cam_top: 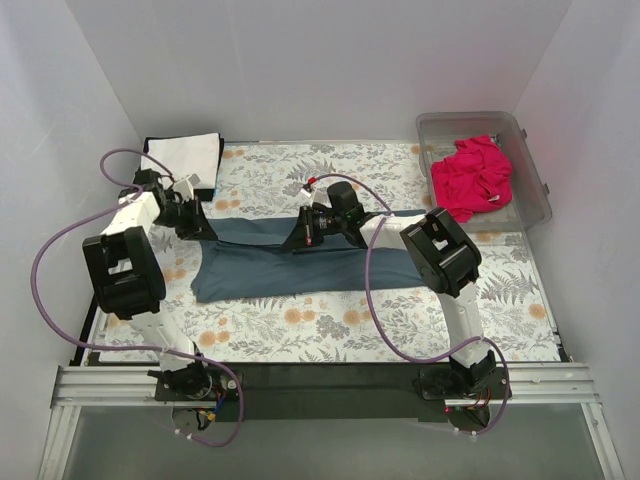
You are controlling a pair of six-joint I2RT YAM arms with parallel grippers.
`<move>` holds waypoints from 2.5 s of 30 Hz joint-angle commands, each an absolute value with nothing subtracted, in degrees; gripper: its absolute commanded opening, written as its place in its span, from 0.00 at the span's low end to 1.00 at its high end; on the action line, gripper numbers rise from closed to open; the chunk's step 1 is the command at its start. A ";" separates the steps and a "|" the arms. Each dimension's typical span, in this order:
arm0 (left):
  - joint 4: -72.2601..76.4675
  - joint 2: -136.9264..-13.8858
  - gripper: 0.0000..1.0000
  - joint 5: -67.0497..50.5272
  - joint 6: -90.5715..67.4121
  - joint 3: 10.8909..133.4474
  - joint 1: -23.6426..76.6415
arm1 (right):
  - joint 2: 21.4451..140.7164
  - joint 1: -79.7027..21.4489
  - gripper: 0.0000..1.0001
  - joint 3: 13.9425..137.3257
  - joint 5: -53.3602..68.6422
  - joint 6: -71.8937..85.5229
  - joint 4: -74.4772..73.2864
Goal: Fold and stack the t-shirts
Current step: Fold the tshirt
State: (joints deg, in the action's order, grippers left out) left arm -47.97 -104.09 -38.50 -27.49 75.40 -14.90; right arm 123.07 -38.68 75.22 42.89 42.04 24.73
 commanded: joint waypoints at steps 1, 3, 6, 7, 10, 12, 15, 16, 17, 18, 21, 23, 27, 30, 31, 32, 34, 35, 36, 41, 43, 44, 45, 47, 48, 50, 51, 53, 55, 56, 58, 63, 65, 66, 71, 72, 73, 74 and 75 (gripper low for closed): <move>-49.75 -98.97 0.00 -37.27 -27.86 72.78 -15.03 | 122.70 -38.58 0.01 75.15 45.79 42.45 27.86; -49.83 -97.92 0.00 -37.35 -27.86 70.94 -15.03 | 122.52 -38.67 0.01 74.80 46.31 42.36 27.95; -50.80 -96.33 0.00 -37.35 -27.25 69.09 -15.03 | 122.52 -38.67 0.01 74.36 46.84 42.36 27.86; -51.41 -95.89 0.00 -37.18 -26.81 68.73 -15.12 | 122.61 -38.58 0.01 74.27 46.93 42.36 27.86; -51.77 -95.36 0.00 -36.48 -26.63 67.41 -15.29 | 122.96 -38.58 0.01 73.65 47.37 42.36 27.86; -51.68 -95.19 0.00 -35.69 -26.72 67.33 -15.82 | 122.87 -38.67 0.01 72.95 47.55 42.54 27.86; -51.94 -95.88 0.00 -34.72 -26.98 69.43 -17.75 | 122.43 -38.67 0.01 71.99 47.55 42.45 27.86; -52.73 -96.41 0.00 -35.06 -27.07 71.43 -18.45 | 122.26 -38.67 0.01 71.98 47.64 42.45 27.86; -53.26 -96.94 0.00 -35.59 -26.81 72.50 -18.54 | 122.08 -38.67 0.01 72.07 47.72 42.28 27.86; -53.61 -97.90 0.00 -35.68 -26.72 73.38 -18.63 | 121.91 -38.58 0.01 71.98 47.72 42.28 27.86; -55.63 -99.92 0.00 -37.09 -25.67 75.85 -18.72 | 121.73 -38.58 0.01 72.33 48.16 42.36 27.86; -57.21 -100.63 0.00 -37.44 -25.05 75.42 -18.63 | 121.55 -38.58 0.01 72.07 48.51 42.71 27.86; -56.87 -99.58 0.00 -36.65 -23.73 71.73 -18.72 | 121.11 -39.02 0.01 70.58 48.69 42.63 27.77; -56.78 -98.36 0.00 -36.30 -23.03 69.09 -18.72 | 120.68 -39.64 0.01 69.08 49.13 42.36 27.77; -56.78 -98.18 0.00 -36.21 -22.33 68.65 -18.72 | 120.67 -39.90 0.01 68.82 49.39 42.36 27.69; -56.95 -98.09 0.00 -35.78 -22.06 68.29 -18.72 | 120.76 -39.99 0.07 68.56 49.74 42.36 27.51; -57.56 -97.82 0.00 -35.25 -21.45 67.59 -18.81 | 120.15 -39.99 0.24 67.94 50.54 42.36 27.16; -57.74 -97.47 0.08 -35.07 -20.92 67.33 -18.98 | 119.80 -39.99 0.45 67.68 50.62 42.02 26.81; -57.83 -96.77 0.12 -34.98 -20.83 67.32 -18.98 | 119.19 -39.99 0.55 67.15 50.62 41.58 26.46; -57.57 -92.91 0.21 -38.21 -20.74 67.85 -18.99 | 112.86 -39.90 0.67 68.11 50.71 35.18 20.41; -57.05 -91.76 0.21 -38.23 -20.83 67.24 -18.20 | 110.23 -39.64 0.64 69.68 50.71 32.27 17.07; -56.78 -91.32 0.21 -38.58 -20.31 66.45 -17.50 | 109.52 -39.55 0.60 70.48 50.45 28.08 12.00; -55.91 -90.10 0.20 -37.80 -20.91 65.75 -16.88 | 108.90 -39.38 0.58 71.45 48.88 24.64 8.30; -52.74 -88.95 0.20 -36.83 -21.97 63.65 -13.90 | 107.76 -38.76 0.52 75.49 45.63 18.05 -5.35; -51.78 -88.51 0.20 -36.39 -23.71 63.11 -12.93 | 107.49 -38.50 0.49 76.63 41.35 11.06 -9.36; -49.41 -88.42 0.20 -37.61 -25.56 62.23 -10.56 | 106.44 -37.27 0.45 78.30 36.59 4.78 -19.01; -48.61 -88.42 0.20 -36.22 -26.53 61.62 -9.59 | 105.91 -36.74 0.44 78.22 31.60 0.57 -21.25; -45.98 -88.16 0.18 -33.77 -29.08 61.00 -7.13 | 104.33 -35.07 0.44 77.18 26.31 -3.76 -26.42; -43.17 -87.71 0.10 -27.97 -31.98 59.33 -4.33 | 103.62 -32.63 0.42 76.29 20.58 -8.84 -29.52; -43.07 -87.89 0.08 -26.38 -32.43 59.15 -3.18 | 103.36 -31.82 0.41 75.77 19.17 -10.36 -31.71; -41.84 -88.42 0.04 -22.96 -33.57 58.02 -0.98 | 103.36 -29.81 0.36 74.36 13.12 -14.65 -33.65; -40.17 -91.66 0.00 -17.14 -35.86 56.95 2.37 | 104.94 -27.86 0.19 72.17 1.79 -21.61 -37.18; -39.90 -94.29 0.00 -15.74 -36.04 58.00 2.90 | 105.55 -27.95 0.17 70.93 0.27 -24.24 -37.88; -39.90 -95.18 0.00 -15.73 -36.04 58.44 2.99 | 106.51 -28.04 0.14 70.58 -1.30 -24.87 -38.49; -39.55 -101.93 0.00 -14.24 -35.42 64.23 3.60 | 107.84 -28.21 0.06 64.96 -2.46 -26.63 -39.55; -39.46 -103.00 0.00 -13.89 -34.81 65.55 3.60 | 107.75 -28.47 0.06 64.08 -2.46 -26.80 -39.72; -39.55 -104.23 0.00 -13.71 -34.46 66.87 3.69 | 107.58 -29.17 0.06 63.29 -2.29 -26.89 -39.99; -39.64 -107.11 0.00 -13.62 -34.11 70.19 3.69 | 107.23 -29.70 0.06 61.11 -1.94 -26.89 -40.16; -40.07 -108.62 0.00 -13.88 -33.75 71.96 3.78 | 106.10 -30.23 0.06 59.95 -1.15 -26.89 -40.17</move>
State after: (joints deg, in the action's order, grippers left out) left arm -43.33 -104.71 -16.86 -35.29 66.41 3.40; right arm 104.18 -29.17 66.81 0.12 -24.80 -33.52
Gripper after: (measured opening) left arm 0.007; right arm 0.060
